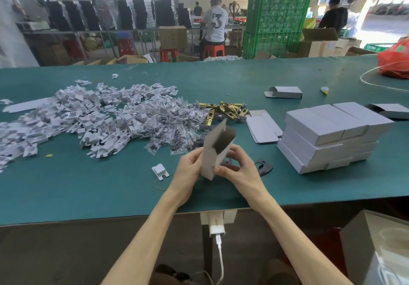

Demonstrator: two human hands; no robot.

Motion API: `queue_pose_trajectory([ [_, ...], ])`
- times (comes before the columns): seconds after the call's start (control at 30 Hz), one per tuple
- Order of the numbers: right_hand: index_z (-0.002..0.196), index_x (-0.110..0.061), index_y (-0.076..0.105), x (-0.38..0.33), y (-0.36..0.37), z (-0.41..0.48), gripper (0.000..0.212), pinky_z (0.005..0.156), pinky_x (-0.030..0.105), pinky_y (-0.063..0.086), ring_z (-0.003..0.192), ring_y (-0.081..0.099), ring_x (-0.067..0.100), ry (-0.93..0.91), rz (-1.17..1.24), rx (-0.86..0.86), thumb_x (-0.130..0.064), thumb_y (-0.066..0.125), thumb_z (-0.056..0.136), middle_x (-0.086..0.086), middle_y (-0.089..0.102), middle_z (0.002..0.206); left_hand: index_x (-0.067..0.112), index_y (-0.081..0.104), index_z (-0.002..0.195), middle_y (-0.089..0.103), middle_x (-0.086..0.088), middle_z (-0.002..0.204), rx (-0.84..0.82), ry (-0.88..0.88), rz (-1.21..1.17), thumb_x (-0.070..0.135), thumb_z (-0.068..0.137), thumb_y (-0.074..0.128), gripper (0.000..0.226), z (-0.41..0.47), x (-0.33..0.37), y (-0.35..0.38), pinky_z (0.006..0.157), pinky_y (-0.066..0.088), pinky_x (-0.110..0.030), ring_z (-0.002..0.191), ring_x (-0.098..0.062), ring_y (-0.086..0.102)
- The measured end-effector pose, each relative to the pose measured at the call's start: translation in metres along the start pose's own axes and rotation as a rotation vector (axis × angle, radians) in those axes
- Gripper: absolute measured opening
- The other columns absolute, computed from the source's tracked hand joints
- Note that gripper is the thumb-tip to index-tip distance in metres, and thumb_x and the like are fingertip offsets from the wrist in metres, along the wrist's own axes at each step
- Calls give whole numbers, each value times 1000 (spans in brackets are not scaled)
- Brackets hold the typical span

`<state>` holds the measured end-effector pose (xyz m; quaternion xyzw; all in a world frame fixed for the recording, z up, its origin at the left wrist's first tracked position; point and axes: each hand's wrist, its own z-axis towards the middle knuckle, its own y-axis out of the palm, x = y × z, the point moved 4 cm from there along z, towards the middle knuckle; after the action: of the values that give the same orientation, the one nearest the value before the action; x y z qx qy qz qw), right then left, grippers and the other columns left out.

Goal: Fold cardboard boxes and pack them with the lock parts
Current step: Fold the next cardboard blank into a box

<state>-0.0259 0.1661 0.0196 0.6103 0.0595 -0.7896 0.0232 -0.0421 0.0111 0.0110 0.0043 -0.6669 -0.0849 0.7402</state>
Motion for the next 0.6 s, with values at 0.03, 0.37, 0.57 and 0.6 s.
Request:
queue_pose_trajectory([
  [0.03, 121, -23, 60, 0, 0, 0, 54, 85, 15, 52, 106, 66, 2, 6, -23, 28, -36, 84, 74, -7, 70, 115, 15, 76, 116, 76, -15, 116, 8, -7, -6, 36, 104, 56, 31, -1, 1, 0, 99, 51, -55, 108, -31, 69],
  [0.37, 114, -25, 65, 7, -2, 1, 35, 75, 29, 58, 93, 67, 12, -6, -162, 100, -34, 81, 84, -5, 72, 97, 15, 71, 117, 79, -1, 108, 62, 70, 66, 30, 84, 84, 38, 1, 0, -3, 82, 57, -24, 101, -17, 73],
  [0.57, 114, -20, 69, 7, -3, 3, 25, 63, 22, 55, 79, 69, 17, 47, -6, 106, -30, 73, 91, -2, 73, 98, 5, 67, 120, 75, -21, 114, 249, 17, -198, 45, 93, 65, 49, 3, -1, -12, 90, 60, -54, 108, -41, 72],
  [0.6, 114, -18, 69, 8, -3, 3, 24, 64, 23, 55, 82, 70, 19, 57, 4, 106, -29, 71, 93, 0, 74, 100, 4, 66, 122, 74, -23, 115, 249, 10, -201, 45, 94, 62, 49, 4, -1, -11, 89, 60, -57, 107, -42, 71],
])
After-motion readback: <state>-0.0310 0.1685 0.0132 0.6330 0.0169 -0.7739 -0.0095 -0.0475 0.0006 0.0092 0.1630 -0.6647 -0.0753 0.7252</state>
